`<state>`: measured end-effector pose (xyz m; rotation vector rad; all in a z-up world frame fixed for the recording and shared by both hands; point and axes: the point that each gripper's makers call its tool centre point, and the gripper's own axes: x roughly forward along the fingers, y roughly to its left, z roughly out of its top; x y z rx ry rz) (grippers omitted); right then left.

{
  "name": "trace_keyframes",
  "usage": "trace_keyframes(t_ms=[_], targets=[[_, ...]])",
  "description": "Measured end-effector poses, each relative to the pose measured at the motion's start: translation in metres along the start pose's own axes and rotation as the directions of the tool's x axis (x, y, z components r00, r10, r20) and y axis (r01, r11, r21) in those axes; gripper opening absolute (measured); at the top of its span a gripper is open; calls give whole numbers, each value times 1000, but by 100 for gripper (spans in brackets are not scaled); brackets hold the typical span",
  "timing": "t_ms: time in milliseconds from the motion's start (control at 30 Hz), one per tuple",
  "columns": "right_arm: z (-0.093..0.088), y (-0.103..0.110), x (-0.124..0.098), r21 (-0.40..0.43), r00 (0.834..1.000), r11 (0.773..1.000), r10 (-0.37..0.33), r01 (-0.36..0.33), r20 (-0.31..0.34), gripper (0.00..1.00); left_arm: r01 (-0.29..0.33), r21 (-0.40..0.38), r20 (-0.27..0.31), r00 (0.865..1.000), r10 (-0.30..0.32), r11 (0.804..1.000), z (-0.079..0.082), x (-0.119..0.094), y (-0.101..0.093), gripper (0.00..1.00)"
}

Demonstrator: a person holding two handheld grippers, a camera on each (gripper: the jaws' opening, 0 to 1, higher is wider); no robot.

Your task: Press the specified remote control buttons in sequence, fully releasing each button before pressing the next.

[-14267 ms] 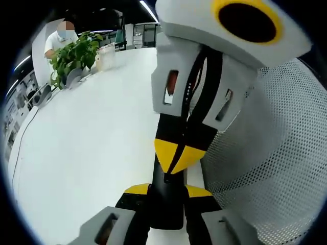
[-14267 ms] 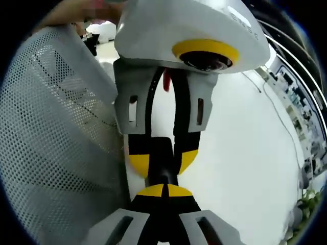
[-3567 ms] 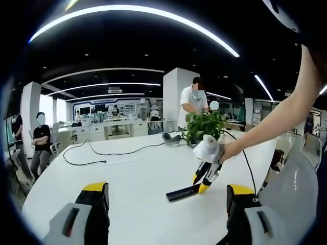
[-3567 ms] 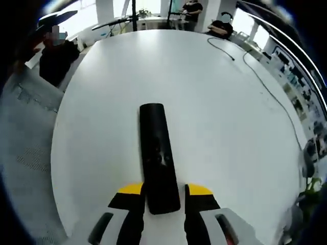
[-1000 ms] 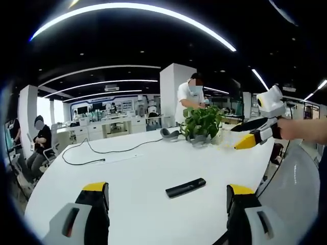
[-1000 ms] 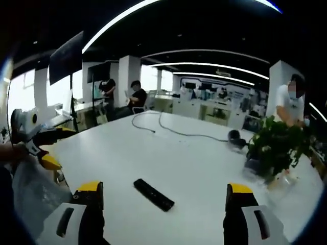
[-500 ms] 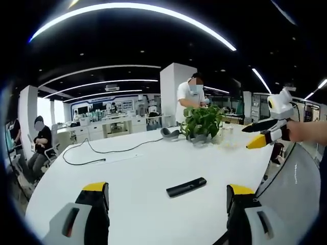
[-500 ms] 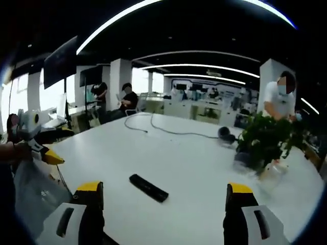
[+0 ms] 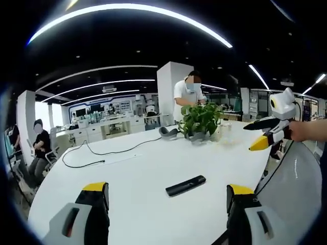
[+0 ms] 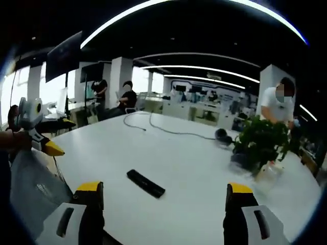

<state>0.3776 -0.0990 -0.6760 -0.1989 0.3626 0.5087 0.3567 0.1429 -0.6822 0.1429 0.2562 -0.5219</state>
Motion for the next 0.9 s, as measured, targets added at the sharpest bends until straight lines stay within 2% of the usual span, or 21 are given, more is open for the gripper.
trace_keyframes(t_ms=[167, 300, 433, 633, 900], targets=[[2, -8, -7, 11, 1000, 1000, -20, 20, 15, 98, -17, -6, -2, 1000, 17, 1000, -1, -1, 4, 100], [2, -8, -7, -11, 999, 1000, -27, 27, 23, 97, -15, -25, -7, 1000, 15, 1000, -2, 0, 4, 100], [-6, -14, -6, -27, 1000, 999, -24, 24, 5, 95, -12, -26, -12, 1000, 12, 1000, -3, 1, 3, 100], [-9, -29, -8, 6, 999, 999, -40, 39, 23, 94, -22, -31, -13, 1000, 22, 999, -3, 1, 5, 100], [-9, -30, -8, 10, 999, 999, -31, 31, 22, 95, -31, -11, -14, 999, 31, 999, -2, 1, 5, 100]])
